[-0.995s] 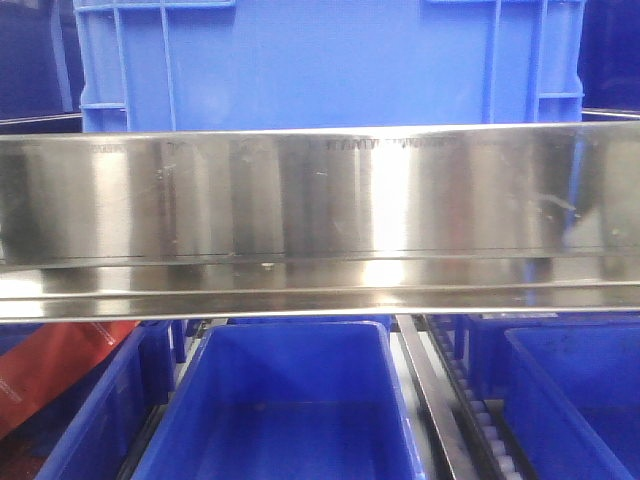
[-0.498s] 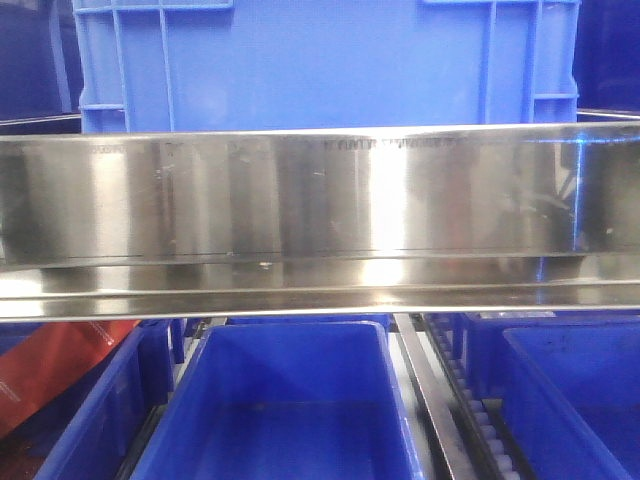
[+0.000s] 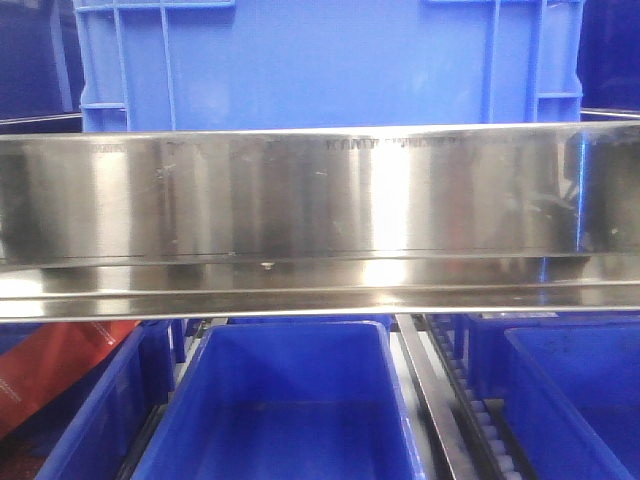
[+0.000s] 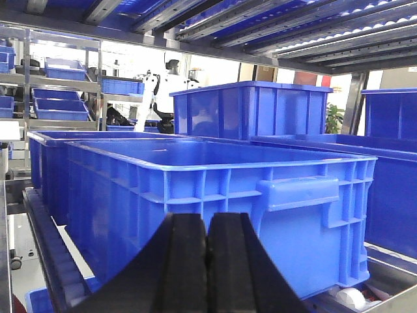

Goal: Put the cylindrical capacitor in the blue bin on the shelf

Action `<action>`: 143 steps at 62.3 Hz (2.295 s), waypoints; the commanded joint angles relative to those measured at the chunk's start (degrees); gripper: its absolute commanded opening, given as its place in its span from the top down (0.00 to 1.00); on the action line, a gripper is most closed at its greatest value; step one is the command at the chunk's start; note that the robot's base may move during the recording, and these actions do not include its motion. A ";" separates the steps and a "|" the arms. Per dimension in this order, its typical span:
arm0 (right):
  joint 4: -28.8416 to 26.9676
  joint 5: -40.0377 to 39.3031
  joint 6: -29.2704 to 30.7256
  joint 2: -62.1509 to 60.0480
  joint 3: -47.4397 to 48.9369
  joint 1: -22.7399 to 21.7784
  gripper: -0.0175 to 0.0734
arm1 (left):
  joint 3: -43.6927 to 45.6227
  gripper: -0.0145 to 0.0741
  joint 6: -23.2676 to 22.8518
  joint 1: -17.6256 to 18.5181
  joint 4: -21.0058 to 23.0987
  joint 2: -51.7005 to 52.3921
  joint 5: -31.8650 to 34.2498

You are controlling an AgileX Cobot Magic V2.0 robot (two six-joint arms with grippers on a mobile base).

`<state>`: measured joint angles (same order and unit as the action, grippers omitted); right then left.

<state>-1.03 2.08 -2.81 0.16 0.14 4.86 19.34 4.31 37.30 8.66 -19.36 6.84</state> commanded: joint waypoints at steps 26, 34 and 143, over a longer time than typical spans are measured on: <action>0.57 -1.17 0.33 -0.16 -0.14 -0.30 0.99 | -0.38 0.96 -0.02 0.04 0.24 0.20 1.48; 0.57 -1.17 0.33 -0.16 -0.14 -0.30 0.99 | -3.32 0.96 -0.02 -4.23 -4.79 1.16 -1.29; 0.57 -1.17 0.33 -0.16 -0.14 -0.30 0.99 | -19.34 0.96 -3.94 -30.84 -6.42 19.36 -7.19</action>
<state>-1.03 2.08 -2.81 0.16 0.03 4.86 -0.06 0.64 6.69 2.61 -0.30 -1.43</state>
